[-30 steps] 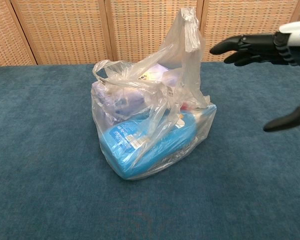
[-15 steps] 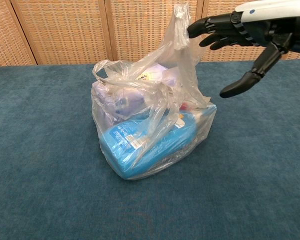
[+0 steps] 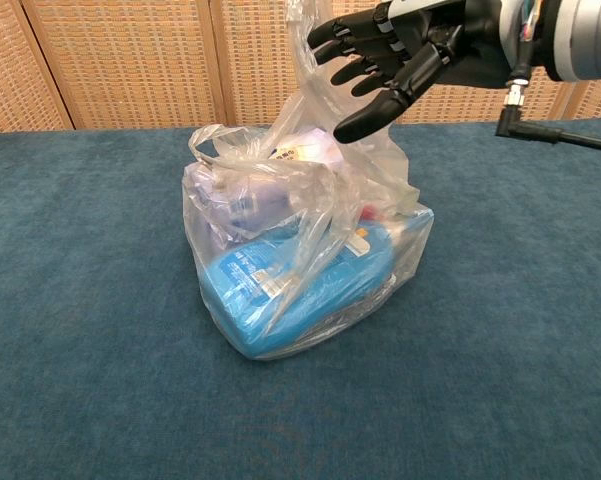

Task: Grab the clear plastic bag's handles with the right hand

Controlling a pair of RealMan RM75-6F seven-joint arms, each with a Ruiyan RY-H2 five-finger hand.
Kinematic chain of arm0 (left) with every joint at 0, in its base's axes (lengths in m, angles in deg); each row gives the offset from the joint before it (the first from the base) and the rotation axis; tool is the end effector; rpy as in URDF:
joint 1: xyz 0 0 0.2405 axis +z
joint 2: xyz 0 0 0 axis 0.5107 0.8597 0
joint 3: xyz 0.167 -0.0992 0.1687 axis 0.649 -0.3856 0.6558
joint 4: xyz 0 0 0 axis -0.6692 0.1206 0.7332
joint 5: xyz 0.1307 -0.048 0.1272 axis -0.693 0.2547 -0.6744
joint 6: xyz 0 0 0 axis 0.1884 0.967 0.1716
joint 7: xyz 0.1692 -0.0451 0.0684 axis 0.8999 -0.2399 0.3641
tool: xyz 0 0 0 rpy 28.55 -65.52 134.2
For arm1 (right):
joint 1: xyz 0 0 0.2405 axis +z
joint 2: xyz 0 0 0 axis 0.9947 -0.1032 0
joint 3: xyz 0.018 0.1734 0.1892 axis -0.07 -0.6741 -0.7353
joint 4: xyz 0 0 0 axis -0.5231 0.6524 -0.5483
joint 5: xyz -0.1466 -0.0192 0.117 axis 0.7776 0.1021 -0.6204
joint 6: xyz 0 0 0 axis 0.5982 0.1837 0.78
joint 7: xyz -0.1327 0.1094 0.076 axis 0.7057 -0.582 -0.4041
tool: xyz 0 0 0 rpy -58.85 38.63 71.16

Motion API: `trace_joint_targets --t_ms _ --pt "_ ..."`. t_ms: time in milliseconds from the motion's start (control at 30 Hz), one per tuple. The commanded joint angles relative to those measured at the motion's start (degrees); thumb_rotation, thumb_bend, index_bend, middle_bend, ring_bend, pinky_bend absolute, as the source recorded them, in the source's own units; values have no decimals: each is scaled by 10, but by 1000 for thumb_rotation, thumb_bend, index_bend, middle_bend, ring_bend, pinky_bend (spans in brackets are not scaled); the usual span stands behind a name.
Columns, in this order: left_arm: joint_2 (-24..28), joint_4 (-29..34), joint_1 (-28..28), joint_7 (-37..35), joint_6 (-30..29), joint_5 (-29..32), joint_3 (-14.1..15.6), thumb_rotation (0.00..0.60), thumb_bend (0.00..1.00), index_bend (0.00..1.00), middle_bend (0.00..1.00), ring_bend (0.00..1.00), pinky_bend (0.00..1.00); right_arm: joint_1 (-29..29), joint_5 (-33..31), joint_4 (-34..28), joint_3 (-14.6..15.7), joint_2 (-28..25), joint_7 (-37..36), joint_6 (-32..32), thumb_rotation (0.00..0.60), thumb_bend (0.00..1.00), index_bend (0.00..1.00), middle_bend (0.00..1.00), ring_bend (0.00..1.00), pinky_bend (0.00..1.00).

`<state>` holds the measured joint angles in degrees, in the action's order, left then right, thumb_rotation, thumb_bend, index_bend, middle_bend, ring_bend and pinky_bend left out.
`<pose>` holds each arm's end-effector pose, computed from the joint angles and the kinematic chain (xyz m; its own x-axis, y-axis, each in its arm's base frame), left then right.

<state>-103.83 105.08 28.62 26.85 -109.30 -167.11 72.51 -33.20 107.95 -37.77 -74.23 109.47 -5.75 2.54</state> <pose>-0.2566 0.2081 0.2117 0.2721 -0.0253 0.9619 0.9614 0.0489 -0.2707 -0.0320 -0.3728 0.0664 -0.1216 -0.6085 0.7842 -0.9051 -0.2563 -0.3392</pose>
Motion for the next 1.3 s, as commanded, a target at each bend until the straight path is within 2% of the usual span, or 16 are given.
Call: trace_joint_targets --t_ms 33,167,367,467,600,700,833,933,1067,1300 --pt "1 1 -2 -1 3 6 -2 600 79 0 0 0 0 21 -38 31 0 22 22 -3 600 0 63 0 0 0" --pt "2 1 -5 -1 9 14 -5 600 80 0 0 0 0 36 -82 53 1 36 32 -1 600 0 64 5 0 0" --pt "2 2 -9 -2 14 26 -9 600 81 0 0 0 0 46 -124 61 -29 51 -13 18 600 0 112 83 0 0" --pt "2 1 -10 -1 16 33 -12 600 83 0 0 0 0 40 -153 58 -64 62 -78 37 600 0 149 157 20 24" --pt "2 2 -12 -1 19 41 -14 600 83 0 0 0 0 25 -179 58 -109 68 -166 83 600 0 176 222 101 118" --pt "2 2 -15 0 22 48 -16 600 82 0 0 0 0 4 -193 66 -157 66 -249 158 600 0 209 279 151 171" --pt "1 3 -17 2 26 54 -18 600 86 0 0 0 0 -18 -194 86 -202 67 -307 237 600 0 262 352 247 272" --pt "1 3 -19 3 28 59 -19 600 88 0 0 0 0 -39 -203 96 -244 70 -347 301 600 0 265 361 272 319" --pt "1 4 -20 4 30 63 -21 600 91 0 0 0 0 -64 -199 109 -291 80 -358 363 600 0 291 387 323 370" --pt "-2 1 -26 11 37 65 -21 600 91 0 0 0 0 -85 -193 131 -328 88 -336 446 600 0 380 450 389 387"
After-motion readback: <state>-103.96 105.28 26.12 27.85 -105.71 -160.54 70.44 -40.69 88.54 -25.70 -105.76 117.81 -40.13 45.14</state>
